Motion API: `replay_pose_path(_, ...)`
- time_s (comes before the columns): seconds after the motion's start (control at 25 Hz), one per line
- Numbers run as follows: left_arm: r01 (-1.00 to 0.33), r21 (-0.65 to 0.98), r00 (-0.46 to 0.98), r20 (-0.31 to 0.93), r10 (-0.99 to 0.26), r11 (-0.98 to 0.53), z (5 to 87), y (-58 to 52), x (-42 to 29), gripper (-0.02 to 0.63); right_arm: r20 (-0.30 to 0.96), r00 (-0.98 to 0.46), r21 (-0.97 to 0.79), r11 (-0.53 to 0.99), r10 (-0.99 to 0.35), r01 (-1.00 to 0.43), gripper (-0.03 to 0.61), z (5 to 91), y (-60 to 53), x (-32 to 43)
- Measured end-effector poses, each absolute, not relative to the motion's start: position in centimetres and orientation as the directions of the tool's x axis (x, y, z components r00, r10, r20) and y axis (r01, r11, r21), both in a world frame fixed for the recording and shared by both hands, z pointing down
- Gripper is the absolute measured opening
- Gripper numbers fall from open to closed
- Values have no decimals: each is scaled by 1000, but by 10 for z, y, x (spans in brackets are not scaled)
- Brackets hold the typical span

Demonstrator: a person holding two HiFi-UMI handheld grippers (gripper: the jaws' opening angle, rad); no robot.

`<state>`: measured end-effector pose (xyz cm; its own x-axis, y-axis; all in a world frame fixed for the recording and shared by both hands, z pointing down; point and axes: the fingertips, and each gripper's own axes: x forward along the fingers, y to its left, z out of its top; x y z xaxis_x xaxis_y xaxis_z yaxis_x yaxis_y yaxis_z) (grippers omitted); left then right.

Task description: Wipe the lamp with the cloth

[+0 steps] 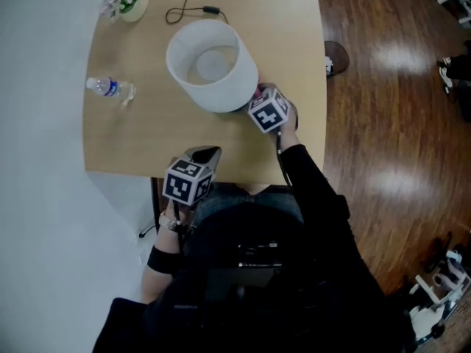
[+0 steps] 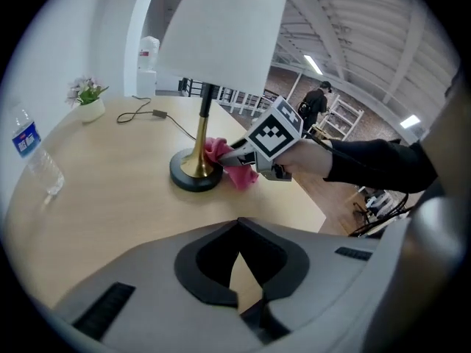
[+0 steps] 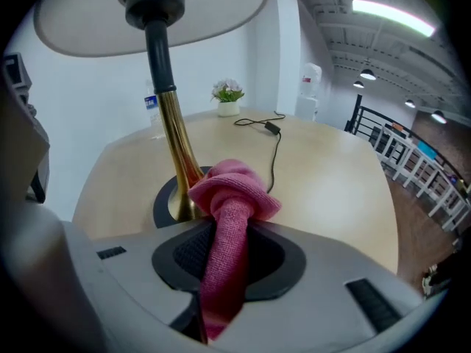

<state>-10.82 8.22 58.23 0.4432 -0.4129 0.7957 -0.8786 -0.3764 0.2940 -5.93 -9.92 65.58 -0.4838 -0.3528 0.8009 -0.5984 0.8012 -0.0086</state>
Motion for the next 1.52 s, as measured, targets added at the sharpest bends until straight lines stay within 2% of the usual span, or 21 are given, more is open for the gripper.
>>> replay_pose_path(0.4,-807,346,537,768,-349,-479,584,95,-190,-5,802,-334,78,642,-495,-763,98,658,-80,-63)
replay_pose_path(0.72,-770,351,564,765,-311,-532,585,107,-217,-5,792,-302,61,562,-530,-825,98,659,-55,-81)
replay_pose_path(1.28,-804,284,489,815,-309,-523,574,96,-211,-5,791,-327,31,569,-516,-822,98,655,-44,-91)
replay_pose_path(1.52,-770,295,516,809,-280,-566,575,86,-204,-5,800,-307,30,546,-515,-838,98,658,-42,-93)
